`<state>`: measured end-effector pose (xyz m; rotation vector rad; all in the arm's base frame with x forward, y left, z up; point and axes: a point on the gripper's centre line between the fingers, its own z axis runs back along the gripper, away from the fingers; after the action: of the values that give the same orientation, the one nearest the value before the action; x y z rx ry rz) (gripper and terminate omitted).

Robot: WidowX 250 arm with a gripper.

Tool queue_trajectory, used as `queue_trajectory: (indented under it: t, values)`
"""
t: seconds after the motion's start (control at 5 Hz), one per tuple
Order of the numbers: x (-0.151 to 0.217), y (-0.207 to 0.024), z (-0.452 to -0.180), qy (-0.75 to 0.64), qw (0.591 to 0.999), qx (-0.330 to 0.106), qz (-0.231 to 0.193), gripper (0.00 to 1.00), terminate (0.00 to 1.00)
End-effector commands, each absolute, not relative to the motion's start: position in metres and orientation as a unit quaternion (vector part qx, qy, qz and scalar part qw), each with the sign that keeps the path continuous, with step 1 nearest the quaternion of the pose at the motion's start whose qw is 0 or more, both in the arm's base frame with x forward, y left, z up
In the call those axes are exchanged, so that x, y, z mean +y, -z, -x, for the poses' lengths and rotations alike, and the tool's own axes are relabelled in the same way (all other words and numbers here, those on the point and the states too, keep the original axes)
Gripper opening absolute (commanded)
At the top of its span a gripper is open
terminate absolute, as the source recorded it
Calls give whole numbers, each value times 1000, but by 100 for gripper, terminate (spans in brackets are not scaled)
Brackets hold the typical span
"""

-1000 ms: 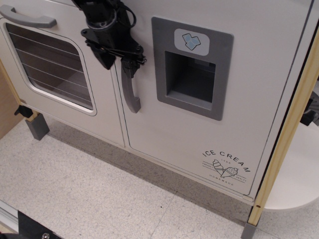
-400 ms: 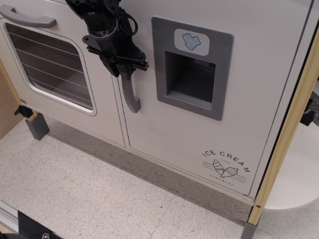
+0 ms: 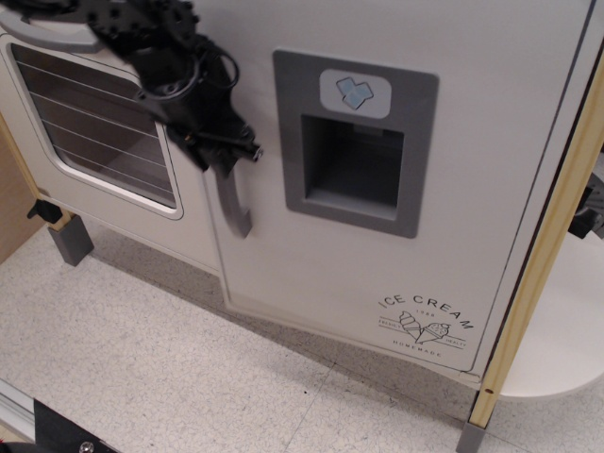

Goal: Open fridge

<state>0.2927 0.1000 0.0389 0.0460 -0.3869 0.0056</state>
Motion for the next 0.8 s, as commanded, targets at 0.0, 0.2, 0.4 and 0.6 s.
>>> queue_trajectory:
  t: [0.0, 0.2, 0.4, 0.6]
  values:
    - [102, -68, -253, 34, 980, -195, -12, 100, 0]
    - [132, -71, -224, 25, 993, -112, 22, 100, 0]
    - [172, -70, -206, 3, 998, -60, 7, 100, 0]
    - [217, -73, -224, -119, 989, -70, -51, 100, 0]
